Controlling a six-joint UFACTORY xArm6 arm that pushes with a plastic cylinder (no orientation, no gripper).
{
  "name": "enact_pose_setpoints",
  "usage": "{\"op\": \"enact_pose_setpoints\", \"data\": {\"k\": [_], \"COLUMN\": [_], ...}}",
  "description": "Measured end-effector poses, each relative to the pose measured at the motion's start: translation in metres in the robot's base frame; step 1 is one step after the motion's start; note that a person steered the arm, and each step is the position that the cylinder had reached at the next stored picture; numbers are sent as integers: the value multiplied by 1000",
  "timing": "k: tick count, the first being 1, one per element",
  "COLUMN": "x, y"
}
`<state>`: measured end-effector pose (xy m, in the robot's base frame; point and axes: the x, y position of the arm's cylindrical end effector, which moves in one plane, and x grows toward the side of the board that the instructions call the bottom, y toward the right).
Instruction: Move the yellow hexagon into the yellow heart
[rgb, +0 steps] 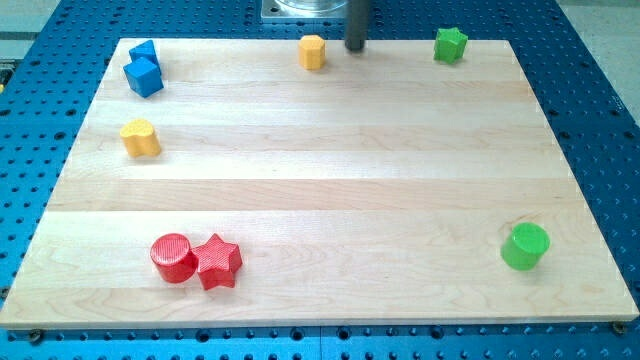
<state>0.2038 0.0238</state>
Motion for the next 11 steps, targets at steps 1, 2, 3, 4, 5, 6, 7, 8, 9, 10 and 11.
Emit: {"op": "enact_pose_setpoints", "data": {"k": [1, 2, 3, 4, 5, 6, 7, 8, 9, 10, 11], "x": [44, 91, 128, 90, 61, 75, 140, 129, 86, 56, 22], "y": [-70, -110, -165, -122, -158, -216, -240, -210, -166, -174, -190]}}
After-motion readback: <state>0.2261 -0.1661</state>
